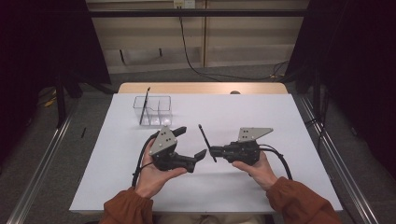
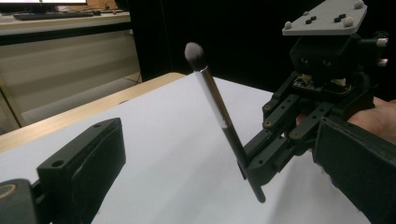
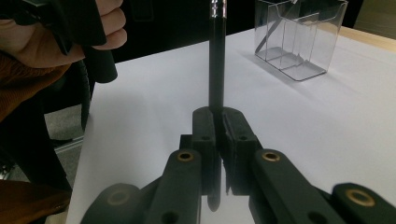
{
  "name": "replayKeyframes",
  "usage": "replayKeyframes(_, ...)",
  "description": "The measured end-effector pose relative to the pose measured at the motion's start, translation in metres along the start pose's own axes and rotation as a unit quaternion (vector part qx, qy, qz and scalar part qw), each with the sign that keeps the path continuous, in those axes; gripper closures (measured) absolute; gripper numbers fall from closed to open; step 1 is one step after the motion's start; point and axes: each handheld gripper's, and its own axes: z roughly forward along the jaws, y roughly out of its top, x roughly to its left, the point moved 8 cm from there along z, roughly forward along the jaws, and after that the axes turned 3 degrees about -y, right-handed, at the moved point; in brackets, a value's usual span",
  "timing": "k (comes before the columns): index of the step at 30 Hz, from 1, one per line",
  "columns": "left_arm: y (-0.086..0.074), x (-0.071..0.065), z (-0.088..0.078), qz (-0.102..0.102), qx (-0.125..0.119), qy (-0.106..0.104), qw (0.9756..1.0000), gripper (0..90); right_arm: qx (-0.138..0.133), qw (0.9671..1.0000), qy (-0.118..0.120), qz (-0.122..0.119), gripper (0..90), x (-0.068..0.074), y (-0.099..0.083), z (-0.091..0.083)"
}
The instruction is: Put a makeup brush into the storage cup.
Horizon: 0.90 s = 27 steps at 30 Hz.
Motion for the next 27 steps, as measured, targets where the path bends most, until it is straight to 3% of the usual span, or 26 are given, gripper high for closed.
replayKeyframes(4,0.001,-0.002,0.008,-0.003,0.002,-0.006,1.0,5.4,-0.002,1.0,0.0,0.001,84.6,0.0,0.001,-0.001)
replayKeyframes(14,0.001,0.001,0.022,-0.017,-0.002,0.002,0.9998,21.5,-0.004,1.0,-0.002,0.003,84.6,-0.001,0.001,-0.001)
replayKeyframes(16,0.0,0.001,0.023,-0.012,0.0,0.004,0.9999,23.5,-0.005,1.0,-0.002,0.004,84.6,-0.002,0.001,-0.002)
replayKeyframes(23,0.001,-0.002,0.025,-0.007,-0.014,0.004,0.9999,42.5,-0.004,1.0,-0.002,0.004,84.6,-0.001,0.0,-0.001)
replayKeyframes(27,0.0,-0.002,0.026,-0.02,-0.014,-0.01,0.9997,54.4,-0.003,1.0,-0.003,0.004,84.6,-0.002,0.0,-0.001)
